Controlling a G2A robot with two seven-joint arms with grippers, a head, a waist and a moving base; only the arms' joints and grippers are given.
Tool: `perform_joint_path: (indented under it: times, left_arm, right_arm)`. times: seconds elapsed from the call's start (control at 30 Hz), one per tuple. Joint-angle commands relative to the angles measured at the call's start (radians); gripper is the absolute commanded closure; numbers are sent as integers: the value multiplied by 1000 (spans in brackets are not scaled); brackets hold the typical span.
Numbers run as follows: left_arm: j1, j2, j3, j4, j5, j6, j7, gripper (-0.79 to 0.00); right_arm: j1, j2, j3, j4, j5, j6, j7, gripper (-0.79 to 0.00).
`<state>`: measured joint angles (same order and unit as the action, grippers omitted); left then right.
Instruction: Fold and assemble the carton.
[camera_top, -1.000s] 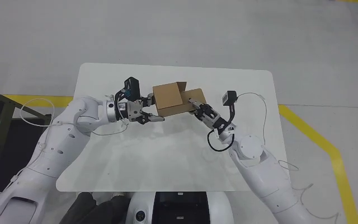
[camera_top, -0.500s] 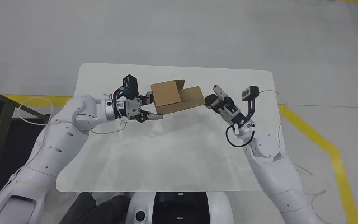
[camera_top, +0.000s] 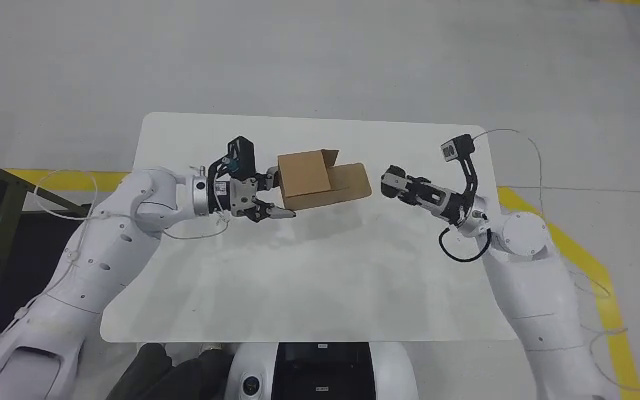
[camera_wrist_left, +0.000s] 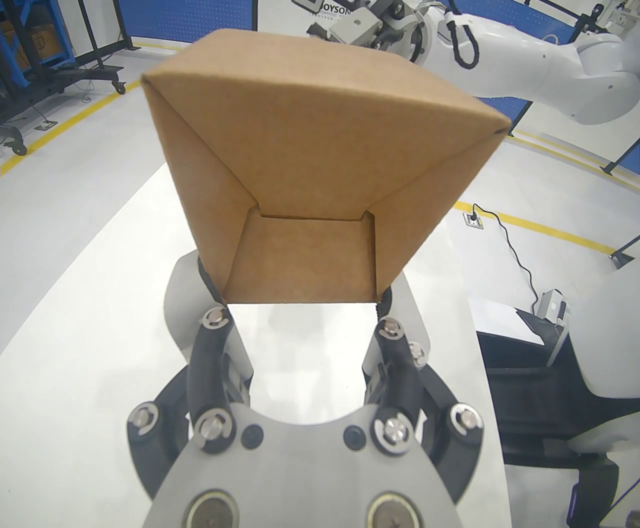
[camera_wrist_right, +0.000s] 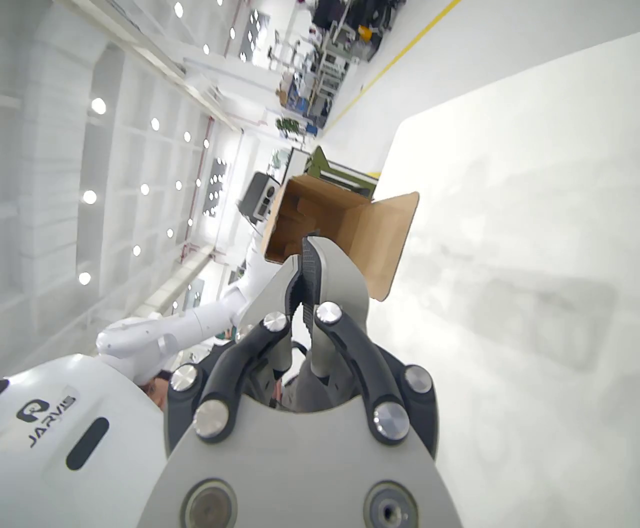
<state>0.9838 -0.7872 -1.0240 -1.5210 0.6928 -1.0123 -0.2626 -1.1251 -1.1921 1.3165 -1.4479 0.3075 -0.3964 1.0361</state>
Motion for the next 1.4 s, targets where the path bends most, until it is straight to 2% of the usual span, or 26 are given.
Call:
perform_joint_path:
  times: [0.0, 0.33, 0.67, 1.13, 1.37]
  left_arm:
    - [-6, 3, 12, -7, -9, 0, -16, -305]
    - [-25, 18, 75, -44, -28, 0, -68, -317]
    - [-59, 24, 137, -60, -66, 0, -87, -302]
    - [-104, 45, 213, -74, -147, 0, -119, -302]
    - [-122, 53, 237, -79, -149, 0, -113, -305]
  right_arm:
    - [31, 0, -16, 25, -50, -11, 11, 0]
    - [92, -13, -132, 44, -129, -48, 5, 0]
    - [114, -29, -234, 46, -70, -80, 28, 0]
    - [146, -39, -298, 70, 18, -118, 81, 0]
    - [154, -44, -325, 69, 18, -129, 62, 0]
